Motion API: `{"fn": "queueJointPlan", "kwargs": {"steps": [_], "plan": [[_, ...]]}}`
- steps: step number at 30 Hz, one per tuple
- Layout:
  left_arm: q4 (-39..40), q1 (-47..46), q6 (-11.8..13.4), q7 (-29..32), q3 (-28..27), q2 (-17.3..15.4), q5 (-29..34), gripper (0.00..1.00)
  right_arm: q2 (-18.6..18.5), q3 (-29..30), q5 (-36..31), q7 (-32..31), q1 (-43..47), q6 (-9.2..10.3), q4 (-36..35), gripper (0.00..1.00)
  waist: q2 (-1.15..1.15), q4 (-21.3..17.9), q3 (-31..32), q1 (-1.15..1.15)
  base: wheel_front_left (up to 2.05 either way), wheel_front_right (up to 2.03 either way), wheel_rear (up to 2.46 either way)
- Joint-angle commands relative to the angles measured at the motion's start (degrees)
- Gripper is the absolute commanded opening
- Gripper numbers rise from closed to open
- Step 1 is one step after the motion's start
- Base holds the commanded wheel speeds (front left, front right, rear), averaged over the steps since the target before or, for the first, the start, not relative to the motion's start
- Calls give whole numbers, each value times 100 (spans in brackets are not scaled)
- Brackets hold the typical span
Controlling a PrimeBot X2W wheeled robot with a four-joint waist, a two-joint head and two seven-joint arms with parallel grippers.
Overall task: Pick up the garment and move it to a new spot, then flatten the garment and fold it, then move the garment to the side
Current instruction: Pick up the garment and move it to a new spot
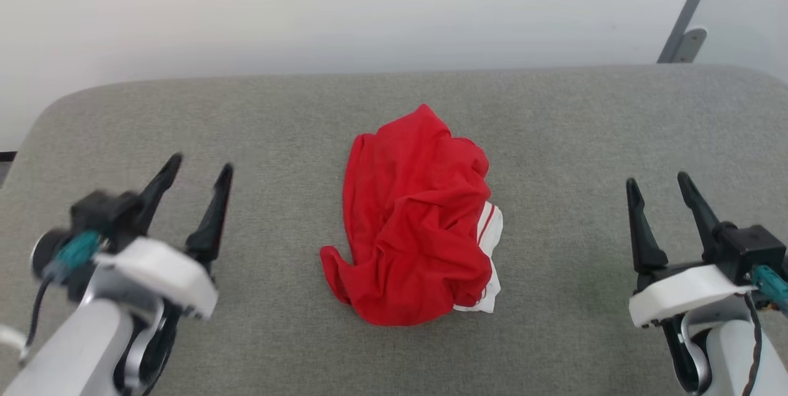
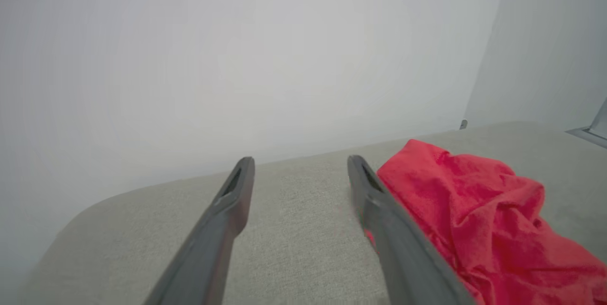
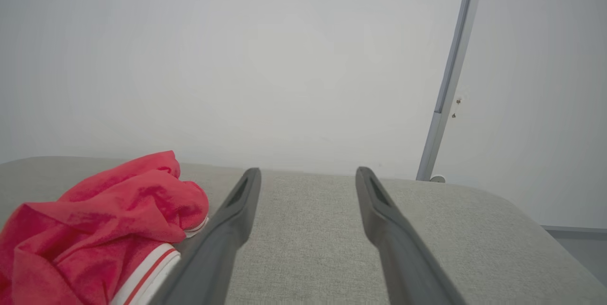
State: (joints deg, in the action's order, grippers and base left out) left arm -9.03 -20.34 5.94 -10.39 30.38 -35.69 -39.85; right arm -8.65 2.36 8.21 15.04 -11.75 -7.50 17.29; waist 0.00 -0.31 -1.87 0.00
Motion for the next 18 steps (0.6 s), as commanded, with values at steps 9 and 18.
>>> {"fn": "queueJointPlan", "kwargs": {"steps": [9, 18], "plan": [[196, 1184, 347, -451, -694, -91, -257, 100, -70, 66, 82, 17, 188, 1, 328, 100, 0, 120, 179, 0, 0, 0, 0], [481, 2256, 272, -489, -1754, 336, 71, 100, -148, 35, 170, 16, 199, 1, 660, 100, 0, 109, 253, 0, 0, 0, 0]]}}
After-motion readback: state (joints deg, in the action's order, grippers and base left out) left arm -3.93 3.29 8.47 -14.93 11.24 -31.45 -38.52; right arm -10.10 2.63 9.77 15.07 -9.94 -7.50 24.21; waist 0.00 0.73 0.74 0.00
